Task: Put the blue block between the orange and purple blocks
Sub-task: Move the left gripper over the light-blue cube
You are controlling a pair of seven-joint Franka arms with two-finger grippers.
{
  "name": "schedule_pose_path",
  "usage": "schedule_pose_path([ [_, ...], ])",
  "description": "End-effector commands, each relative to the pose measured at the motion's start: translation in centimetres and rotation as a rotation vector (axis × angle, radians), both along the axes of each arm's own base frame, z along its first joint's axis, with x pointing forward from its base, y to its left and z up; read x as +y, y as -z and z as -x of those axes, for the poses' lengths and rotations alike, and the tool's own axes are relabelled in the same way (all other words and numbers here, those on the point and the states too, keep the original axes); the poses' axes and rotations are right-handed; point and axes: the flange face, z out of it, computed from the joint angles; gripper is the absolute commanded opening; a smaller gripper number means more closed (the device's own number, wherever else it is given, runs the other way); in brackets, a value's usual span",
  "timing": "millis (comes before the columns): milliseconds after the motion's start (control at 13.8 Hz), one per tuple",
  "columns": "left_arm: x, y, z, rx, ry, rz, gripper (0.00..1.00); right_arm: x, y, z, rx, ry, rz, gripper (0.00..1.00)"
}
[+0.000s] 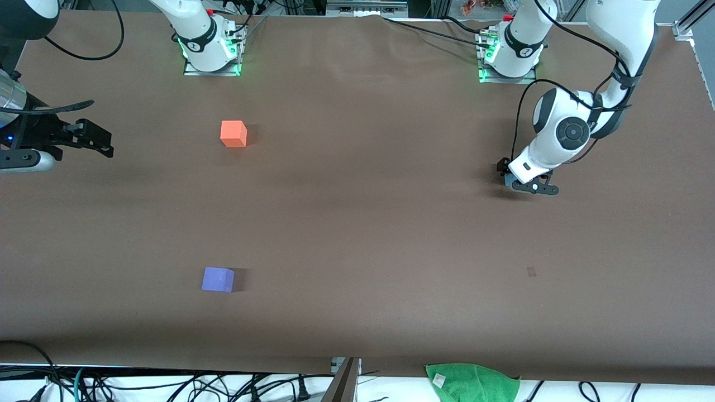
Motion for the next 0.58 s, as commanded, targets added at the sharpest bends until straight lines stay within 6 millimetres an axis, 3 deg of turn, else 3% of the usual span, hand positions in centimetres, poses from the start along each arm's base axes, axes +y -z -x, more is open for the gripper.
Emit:
schedule_pose_path([
  [0,0.8,-0.3,-0.2,-0.014,-0.005,-0.007,0.17,-0.3,-0.3,0.0,-0.008,0.004,-0.001,1.0],
  [218,1.0,-1.5,-0.9,-0.035,-0.006,-0.008,0.13,-0.1,-0.3,0.0,-0.008,-0.001,-0.001,1.0],
  [508,0.1,-5.7,-3.8,-0.064,-0.004,-0.019,0.13,0.0,-0.3,0.0,-0.008,-0.002,-0.001,1.0],
])
